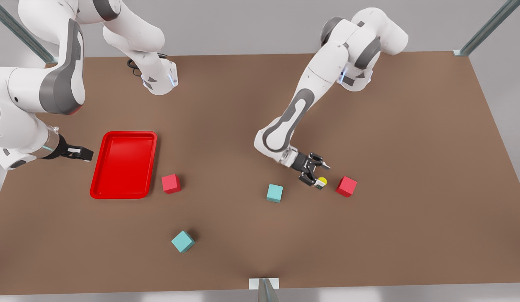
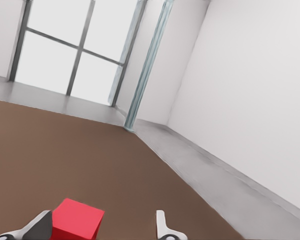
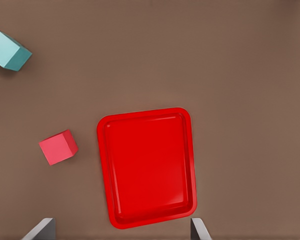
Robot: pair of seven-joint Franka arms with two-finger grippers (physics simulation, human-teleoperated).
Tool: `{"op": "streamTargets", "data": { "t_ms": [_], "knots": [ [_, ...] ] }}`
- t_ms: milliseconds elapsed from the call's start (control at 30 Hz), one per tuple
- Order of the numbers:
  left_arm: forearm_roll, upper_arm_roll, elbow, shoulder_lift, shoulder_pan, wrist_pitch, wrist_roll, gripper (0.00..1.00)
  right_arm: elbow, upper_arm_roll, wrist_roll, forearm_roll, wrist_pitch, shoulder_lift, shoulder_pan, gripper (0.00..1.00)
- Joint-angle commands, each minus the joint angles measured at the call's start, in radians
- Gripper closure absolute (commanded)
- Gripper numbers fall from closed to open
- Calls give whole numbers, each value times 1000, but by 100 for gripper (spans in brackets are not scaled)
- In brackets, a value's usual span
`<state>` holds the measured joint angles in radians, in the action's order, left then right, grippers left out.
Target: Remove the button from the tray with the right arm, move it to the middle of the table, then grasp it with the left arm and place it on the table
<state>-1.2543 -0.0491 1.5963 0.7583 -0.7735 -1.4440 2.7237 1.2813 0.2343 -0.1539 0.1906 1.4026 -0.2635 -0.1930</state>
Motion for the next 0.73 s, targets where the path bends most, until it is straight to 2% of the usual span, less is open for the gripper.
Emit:
{"op": "streamTargets", "data": {
  "t_ms": [0,33,67,133,167,200,233,267,300,367,433,500,567,700],
  "knots": [
    [107,-3,8,-100,-23,181,-1270,0,0,0,1,0,1,1,1,0],
    [205,-2,5,-181,-29,197,-1692,0,0,0,1,0,1,1,1,0],
    [396,3,-73,-209,2,119,-1984,0,0,0,1,0,1,1,1,0],
    [1000,2,-206,-200,215,-30,-2346,0,0,0,1,0,1,1,3,0],
    [1325,3,-281,-201,333,31,-2483,0,0,0,1,-2,1,1,3,0],
    [1392,3,-395,-201,425,203,-2627,0,0,0,-1,0,1,1,7,0],
    [1374,9,-479,-208,465,280,-2717,0,0,0,1,-3,3,0,6,0],
    [1209,-2,-519,-296,476,310,-2736,0,0,2,-3,-5,1,0,17,0],
    [1193,-2,-503,-387,508,312,-2767,0,0,5,2,-5,1,0,15,0],
    [1185,0,-380,-559,548,277,-2776,0,0,5,2,-5,1,0,17,0],
    [1135,0,-176,-701,545,142,-2782,0,1,8,2,-5,1,1,20,0],
    [1142,0,-93,-718,540,73,-2856,0,0,10,4,-16,1,1,18,0],
    [1159,2,-93,-720,540,79,-2856,0,0,10,4,-89,3,1,17,0],
    [1161,3,-91,-720,542,77,-2851,0,0,10,5,-96,3,1,18,0]
  ]
}}
